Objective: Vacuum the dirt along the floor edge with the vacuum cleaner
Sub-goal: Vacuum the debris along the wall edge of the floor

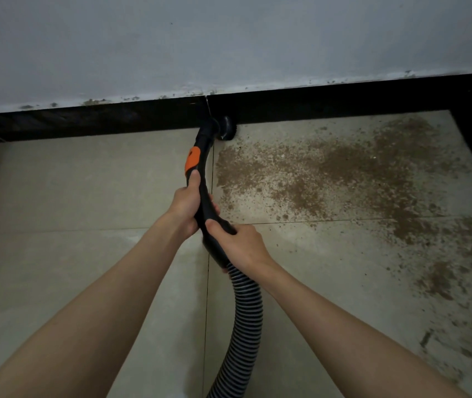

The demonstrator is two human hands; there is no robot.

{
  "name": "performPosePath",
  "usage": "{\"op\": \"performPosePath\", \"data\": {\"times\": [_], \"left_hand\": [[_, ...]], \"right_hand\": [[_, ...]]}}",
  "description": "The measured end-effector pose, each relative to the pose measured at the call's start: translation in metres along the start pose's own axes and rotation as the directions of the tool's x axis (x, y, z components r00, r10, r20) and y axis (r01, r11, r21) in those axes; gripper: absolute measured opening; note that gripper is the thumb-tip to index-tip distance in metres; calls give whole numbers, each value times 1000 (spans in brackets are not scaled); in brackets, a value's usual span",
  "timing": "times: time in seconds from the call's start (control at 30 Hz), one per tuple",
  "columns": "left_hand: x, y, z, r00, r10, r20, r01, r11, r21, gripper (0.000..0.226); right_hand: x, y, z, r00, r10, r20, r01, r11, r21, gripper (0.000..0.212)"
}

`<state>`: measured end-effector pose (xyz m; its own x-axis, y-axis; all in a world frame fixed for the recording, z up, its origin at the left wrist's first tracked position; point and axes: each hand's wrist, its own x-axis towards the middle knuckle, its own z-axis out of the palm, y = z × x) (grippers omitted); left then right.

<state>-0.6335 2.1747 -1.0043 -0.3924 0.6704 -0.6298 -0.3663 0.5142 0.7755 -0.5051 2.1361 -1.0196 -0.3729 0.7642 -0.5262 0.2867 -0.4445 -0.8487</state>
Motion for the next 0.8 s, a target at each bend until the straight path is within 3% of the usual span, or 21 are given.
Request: {"op": "performPosePath", "data": {"times": [0.17,0.8], "left_hand": [[-2,-3,23,999,53,-11,-52,997,64,42],[-31,-23,156,998,49,48,-57,978,201,53]], "right_hand": [[-2,1,-19,998,60,-14,-59,996,60,40],[-36,11,-139,971,161,-175,-132,978,162,43]]}}
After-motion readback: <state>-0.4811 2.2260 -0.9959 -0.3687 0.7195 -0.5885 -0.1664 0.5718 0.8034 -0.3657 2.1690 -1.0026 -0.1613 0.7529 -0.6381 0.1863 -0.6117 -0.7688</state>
